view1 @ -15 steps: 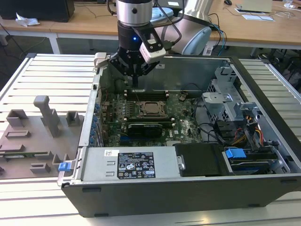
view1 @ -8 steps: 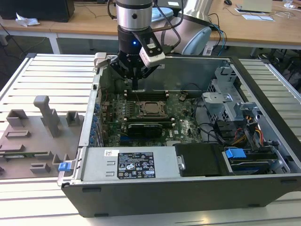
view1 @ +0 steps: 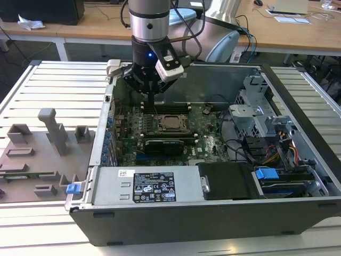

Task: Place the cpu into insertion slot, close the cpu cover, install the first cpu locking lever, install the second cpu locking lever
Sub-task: 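Install the first cpu locking lever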

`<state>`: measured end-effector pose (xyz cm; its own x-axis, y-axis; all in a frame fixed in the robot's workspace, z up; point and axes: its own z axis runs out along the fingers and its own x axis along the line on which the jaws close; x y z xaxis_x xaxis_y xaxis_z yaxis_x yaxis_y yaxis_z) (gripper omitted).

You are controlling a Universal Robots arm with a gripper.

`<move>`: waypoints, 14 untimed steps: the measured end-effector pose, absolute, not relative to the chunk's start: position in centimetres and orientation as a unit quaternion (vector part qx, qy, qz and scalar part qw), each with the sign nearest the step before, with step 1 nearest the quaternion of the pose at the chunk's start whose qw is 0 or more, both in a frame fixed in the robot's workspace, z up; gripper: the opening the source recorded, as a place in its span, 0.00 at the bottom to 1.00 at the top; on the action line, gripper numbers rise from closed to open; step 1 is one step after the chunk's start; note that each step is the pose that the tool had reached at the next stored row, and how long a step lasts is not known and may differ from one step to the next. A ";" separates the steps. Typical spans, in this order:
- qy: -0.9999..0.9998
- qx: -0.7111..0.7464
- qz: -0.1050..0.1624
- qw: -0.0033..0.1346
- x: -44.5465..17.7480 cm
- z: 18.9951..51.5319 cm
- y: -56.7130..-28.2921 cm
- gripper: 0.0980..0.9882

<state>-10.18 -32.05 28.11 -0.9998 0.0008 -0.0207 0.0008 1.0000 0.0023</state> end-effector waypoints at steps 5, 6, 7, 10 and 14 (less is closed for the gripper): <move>1.000 0.000 0.001 0.010 -10.9 27.6 -31.3 0.01; 1.000 0.000 0.001 0.010 -10.9 27.5 -31.1 0.01; 1.000 0.000 0.001 0.010 -11.0 27.3 -30.7 0.01; 1.000 0.000 0.001 0.010 -11.0 26.8 -29.4 0.01; 1.000 0.000 0.001 0.010 -11.0 26.4 -28.4 0.01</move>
<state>-11.03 -28.37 26.38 -0.9998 0.0010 -0.0209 0.0009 1.0000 0.0023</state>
